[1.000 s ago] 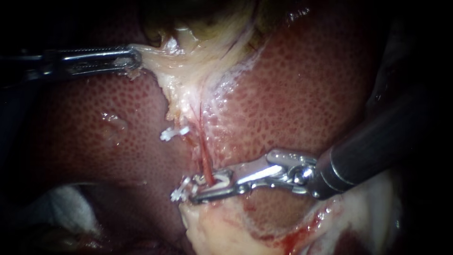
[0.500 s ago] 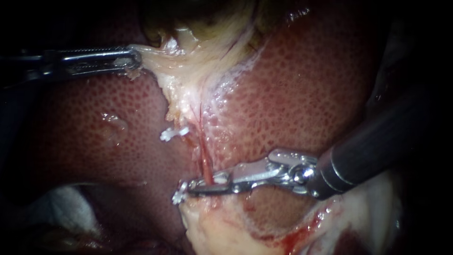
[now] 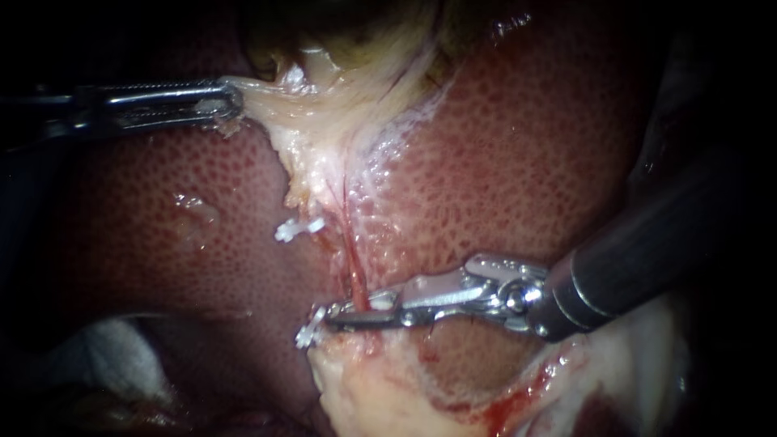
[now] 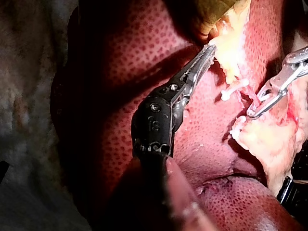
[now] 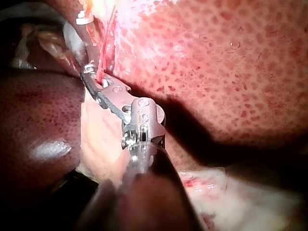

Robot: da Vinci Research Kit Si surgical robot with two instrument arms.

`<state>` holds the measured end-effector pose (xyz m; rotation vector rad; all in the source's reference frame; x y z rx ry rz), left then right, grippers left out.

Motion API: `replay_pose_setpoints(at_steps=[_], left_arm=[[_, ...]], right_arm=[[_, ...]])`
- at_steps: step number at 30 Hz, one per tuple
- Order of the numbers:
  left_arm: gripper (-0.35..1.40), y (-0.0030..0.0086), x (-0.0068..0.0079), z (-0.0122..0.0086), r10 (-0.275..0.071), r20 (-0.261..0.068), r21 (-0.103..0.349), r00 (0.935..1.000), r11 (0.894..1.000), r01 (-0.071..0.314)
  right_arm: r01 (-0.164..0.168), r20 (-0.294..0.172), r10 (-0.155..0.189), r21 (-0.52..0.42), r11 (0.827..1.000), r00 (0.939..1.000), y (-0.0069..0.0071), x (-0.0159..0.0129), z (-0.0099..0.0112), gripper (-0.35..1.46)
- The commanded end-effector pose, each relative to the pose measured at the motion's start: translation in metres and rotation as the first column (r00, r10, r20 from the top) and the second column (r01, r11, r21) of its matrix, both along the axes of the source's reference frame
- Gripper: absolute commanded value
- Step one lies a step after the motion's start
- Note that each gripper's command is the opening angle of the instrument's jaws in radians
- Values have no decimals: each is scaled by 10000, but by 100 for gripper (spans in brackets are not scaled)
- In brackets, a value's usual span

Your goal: Clipping first clip right tube

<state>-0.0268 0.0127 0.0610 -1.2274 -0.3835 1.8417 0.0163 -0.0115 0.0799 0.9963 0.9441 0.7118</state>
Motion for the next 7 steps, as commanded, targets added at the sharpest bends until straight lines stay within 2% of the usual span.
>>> replay_pose_setpoints(at_steps=[1, 7], left_arm=[[-35, 0, 0, 0, -3, -1, 1, 10000, 10000, 3], [-35, 0, 0, 0, -3, -1, 2, 10000, 10000, 3]], right_arm=[[-6, 3, 6, 4, 10000, 10000, 0, 0, 0, -35], [-4, 2, 4, 4, 10000, 10000, 0, 0, 0, -35]])
